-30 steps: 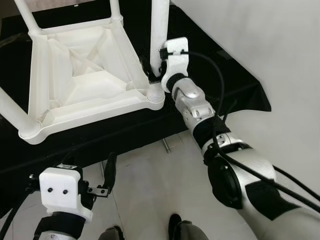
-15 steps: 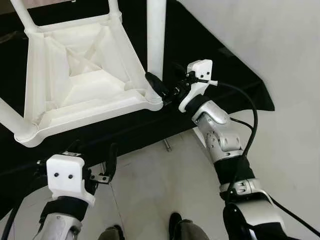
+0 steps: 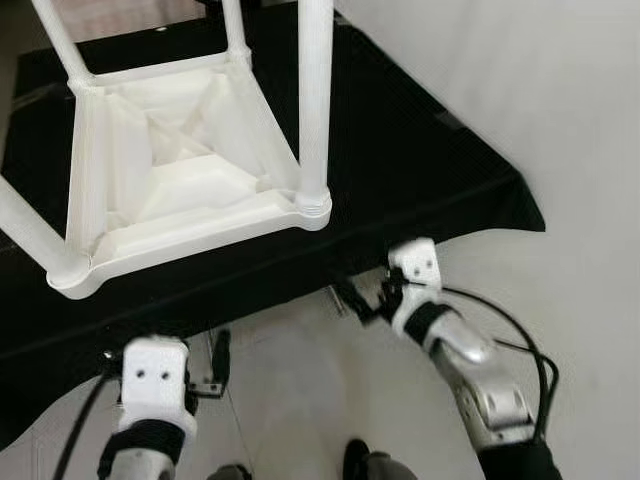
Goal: Building children table
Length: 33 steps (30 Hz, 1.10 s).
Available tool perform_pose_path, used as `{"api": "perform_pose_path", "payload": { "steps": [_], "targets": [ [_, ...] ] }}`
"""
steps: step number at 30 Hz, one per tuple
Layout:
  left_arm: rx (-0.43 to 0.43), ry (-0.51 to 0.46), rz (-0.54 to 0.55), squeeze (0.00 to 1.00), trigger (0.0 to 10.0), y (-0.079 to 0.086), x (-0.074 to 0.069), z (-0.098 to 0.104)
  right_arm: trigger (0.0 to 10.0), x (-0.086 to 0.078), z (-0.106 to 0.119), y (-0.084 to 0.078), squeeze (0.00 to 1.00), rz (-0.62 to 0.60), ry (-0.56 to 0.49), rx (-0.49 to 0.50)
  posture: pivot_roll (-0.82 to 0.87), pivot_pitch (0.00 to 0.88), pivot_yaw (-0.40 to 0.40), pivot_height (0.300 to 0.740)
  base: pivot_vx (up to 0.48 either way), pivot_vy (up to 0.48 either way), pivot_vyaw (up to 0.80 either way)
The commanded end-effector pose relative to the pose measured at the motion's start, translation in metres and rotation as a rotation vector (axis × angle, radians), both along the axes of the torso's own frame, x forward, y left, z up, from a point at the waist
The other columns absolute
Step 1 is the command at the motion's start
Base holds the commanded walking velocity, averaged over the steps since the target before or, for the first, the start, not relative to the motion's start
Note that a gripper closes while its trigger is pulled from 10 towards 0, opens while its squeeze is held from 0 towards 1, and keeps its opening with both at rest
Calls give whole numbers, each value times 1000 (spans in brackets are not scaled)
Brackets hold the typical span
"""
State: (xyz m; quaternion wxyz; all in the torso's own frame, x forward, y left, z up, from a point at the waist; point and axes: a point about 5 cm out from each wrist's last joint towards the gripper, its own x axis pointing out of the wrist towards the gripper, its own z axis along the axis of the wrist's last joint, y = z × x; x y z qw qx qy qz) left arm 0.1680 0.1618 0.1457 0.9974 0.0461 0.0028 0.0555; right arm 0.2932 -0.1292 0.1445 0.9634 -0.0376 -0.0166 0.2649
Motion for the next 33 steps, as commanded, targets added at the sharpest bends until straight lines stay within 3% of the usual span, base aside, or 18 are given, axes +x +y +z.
{"api": "perform_pose_path", "payload": {
  "steps": [1, 4, 14, 26, 33],
  "targets": [
    [22, 8, 16, 0, 10000, -1, -4, -4, 10000, -7, -2, -4, 0, -35, 9, -22, 3, 184, -27, 740, 0, 0, 0],
    [47, 5, 13, 0, 10000, -3, -2, -7, 10000, -12, -7, -12, 0, -76, 33, -33, 6, 166, -24, 740, 0, 0, 0],
    [6, -18, -41, 0, 10000, -7, 14, -11, 10000, -6, -7, -2, 0, -47, 63, -22, 11, 151, -17, 740, 0, 0, 0],
    [2, -28, -54, 0, 10000, -7, 17, -15, 10000, -7, -8, -1, 0, -45, 77, -4, 13, 145, -18, 740, 0, 0, 0],
    [-1, -48, -68, 0, 10000, -8, 18, -12, 10000, -8, -7, 2, 0, 13, 88, 16, 13, 151, -17, 740, 328, 0, 550]
  ]
}}
